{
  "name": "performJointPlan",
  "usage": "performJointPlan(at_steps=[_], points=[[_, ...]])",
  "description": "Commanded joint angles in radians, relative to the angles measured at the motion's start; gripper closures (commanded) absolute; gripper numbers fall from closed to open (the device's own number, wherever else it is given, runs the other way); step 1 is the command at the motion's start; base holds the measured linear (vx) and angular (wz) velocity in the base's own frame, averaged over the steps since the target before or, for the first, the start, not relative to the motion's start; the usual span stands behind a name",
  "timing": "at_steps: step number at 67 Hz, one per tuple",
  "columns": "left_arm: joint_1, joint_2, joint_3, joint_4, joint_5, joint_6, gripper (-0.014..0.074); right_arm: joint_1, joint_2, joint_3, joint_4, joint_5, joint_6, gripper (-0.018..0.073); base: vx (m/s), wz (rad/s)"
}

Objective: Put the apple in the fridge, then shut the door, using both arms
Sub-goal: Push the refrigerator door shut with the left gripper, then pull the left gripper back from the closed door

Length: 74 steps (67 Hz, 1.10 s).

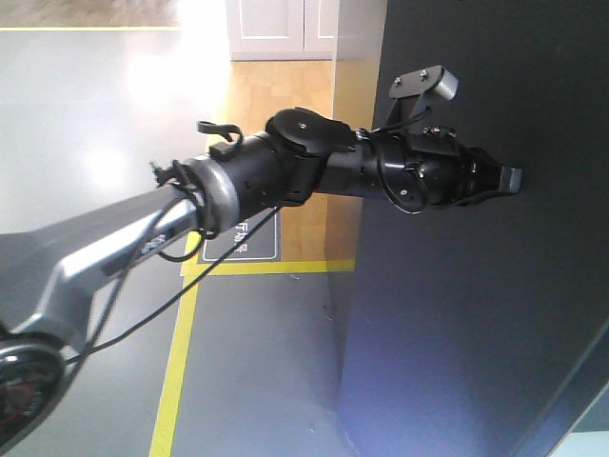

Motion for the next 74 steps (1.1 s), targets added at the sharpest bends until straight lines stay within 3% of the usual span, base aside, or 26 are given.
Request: performJointPlan(at_steps=[1,7,17,34,40,46,53,65,74], points=[[-0.004,-0.054,-0.054,-0.038,-0.012,0.002,0.0603,0.000,0.011,-0.022,0.021,-0.053,-0.007,0.0019,0.00,0.00],[-0.004,-0.071,-0.054,0.012,-0.007,0.000,0.0603,0.000,0.011,-0.022,0.021,-0.053,-0.007,0.0019,0.00,0.00],[-0.004,-0.117,-0.054,0.180,0.021,-0.077,0.0603,0.000,0.011,-0.022,0.021,-0.053,-0.007,0.0019,0.00,0.00],[-0.026,-0.239,-0.053,0.703,0.116,-0.354,0.0603,0.000,0.011,-0.022,0.021,-0.053,-0.007,0.0019,0.00,0.00],[-0.057,-0.296,-0.006,0.915,0.103,-0.486,0.0603,0.000,0.011,-0.022,0.021,-0.053,-0.007,0.0019,0.00,0.00],[-0.094,-0.368,0.094,1.068,0.053,-0.583,0.0603,0.000,0.011,-0.022,0.021,-0.053,-0.007,0.0019,0.00,0.00],[-0.125,-0.469,0.236,1.164,-0.026,-0.619,0.0603,0.000,0.011,-0.022,0.021,-0.053,-0.007,0.0019,0.00,0.00],[-0.132,-0.670,0.516,1.194,-0.155,-0.649,0.0603,0.000,0.011,-0.022,0.022,-0.053,-0.007,0.0019,0.00,0.00],[-0.132,-0.827,0.720,1.277,-0.237,-0.741,0.0603,0.000,0.011,-0.022,0.021,-0.061,-0.007,0.0019,0.00,0.00]])
